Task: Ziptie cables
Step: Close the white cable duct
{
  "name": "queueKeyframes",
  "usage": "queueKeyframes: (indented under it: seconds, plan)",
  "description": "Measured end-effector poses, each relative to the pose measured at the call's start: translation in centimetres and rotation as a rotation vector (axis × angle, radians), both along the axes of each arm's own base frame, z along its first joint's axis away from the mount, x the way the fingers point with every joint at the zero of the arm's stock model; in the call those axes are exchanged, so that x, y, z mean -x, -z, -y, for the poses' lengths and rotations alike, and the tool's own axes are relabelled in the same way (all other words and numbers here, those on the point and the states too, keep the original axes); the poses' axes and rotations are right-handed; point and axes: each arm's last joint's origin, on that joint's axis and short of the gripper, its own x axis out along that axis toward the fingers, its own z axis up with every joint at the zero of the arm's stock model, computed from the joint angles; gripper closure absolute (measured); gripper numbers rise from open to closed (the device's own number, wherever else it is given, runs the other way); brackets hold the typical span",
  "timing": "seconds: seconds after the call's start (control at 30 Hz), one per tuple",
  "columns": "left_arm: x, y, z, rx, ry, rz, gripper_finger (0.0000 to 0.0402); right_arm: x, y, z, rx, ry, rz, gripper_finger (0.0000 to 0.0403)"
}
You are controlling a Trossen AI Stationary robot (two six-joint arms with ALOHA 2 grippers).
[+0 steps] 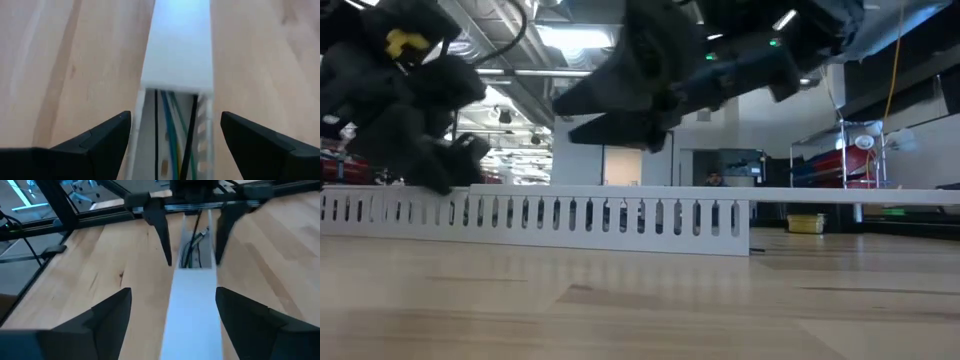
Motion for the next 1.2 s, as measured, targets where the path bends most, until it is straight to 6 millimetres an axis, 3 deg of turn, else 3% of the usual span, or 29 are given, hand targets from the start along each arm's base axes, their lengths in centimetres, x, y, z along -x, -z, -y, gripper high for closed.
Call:
queueKeyframes:
  seconds: [0.27, 0.57, 0.97, 1.2]
  plan:
    - [-0.1, 0.2, 0.2, 0.001, 0.018, -0.002, 0.0110, -1.0, 0.7, -0.2, 0.007, 0.006, -0.032, 0.0145]
    - [-0.1, 0.2, 0.2, 0.006, 0.028, -0.003, 0.0175, -1.0, 1.4, -0.2, -0.011, 0.025, -0.061, 0.0159]
    - [-0.1, 0.2, 0.2, 0.013, 0.023, -0.002, 0.0182, -0.7, 2.6, -2.5, 0.114, 0.150, -0.098, 0.0123]
    - [-0.2, 0.2, 0.2, 0.015, 0.022, 0.005, 0.0182, -0.6, 3.3, -2.7, 0.097, 0.074, -0.138, 0.0120]
